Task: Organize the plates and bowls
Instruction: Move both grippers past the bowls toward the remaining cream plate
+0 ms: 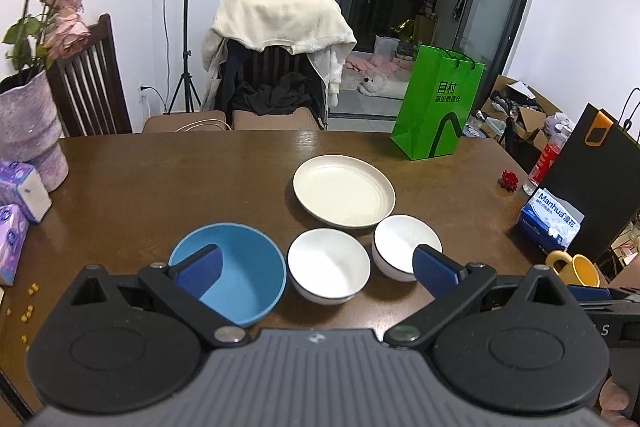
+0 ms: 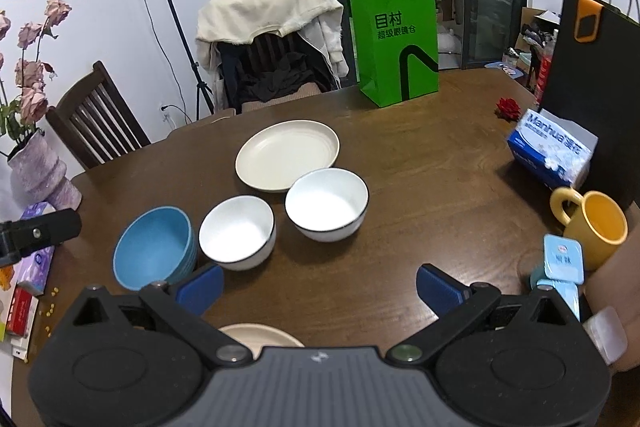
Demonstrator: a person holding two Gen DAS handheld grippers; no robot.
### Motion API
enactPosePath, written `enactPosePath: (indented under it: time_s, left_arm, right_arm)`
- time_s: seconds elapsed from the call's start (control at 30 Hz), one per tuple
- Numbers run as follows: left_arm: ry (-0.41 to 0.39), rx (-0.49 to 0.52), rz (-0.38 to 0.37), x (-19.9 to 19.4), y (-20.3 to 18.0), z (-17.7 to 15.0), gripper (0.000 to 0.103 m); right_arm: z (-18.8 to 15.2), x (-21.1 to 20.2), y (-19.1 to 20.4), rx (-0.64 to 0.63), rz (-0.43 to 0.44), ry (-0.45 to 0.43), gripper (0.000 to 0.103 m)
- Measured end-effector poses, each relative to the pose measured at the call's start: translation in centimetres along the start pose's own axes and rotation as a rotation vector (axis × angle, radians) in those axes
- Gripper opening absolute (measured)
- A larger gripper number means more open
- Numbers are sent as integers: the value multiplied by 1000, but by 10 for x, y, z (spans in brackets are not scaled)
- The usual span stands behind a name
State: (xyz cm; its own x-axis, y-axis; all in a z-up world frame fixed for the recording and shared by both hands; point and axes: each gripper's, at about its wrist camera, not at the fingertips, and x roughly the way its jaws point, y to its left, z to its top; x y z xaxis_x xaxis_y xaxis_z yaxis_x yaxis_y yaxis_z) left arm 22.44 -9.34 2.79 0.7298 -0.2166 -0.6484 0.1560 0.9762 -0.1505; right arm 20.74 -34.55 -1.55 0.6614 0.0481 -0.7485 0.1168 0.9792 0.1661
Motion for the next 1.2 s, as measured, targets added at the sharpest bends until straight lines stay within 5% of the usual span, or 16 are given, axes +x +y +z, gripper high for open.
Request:
enactPosePath:
  time_s: [1.2]
  left_arm:
    - [61, 18, -17, 151, 33, 109, 103]
  right_arm:
    - [127, 149, 24, -10, -53, 104, 103]
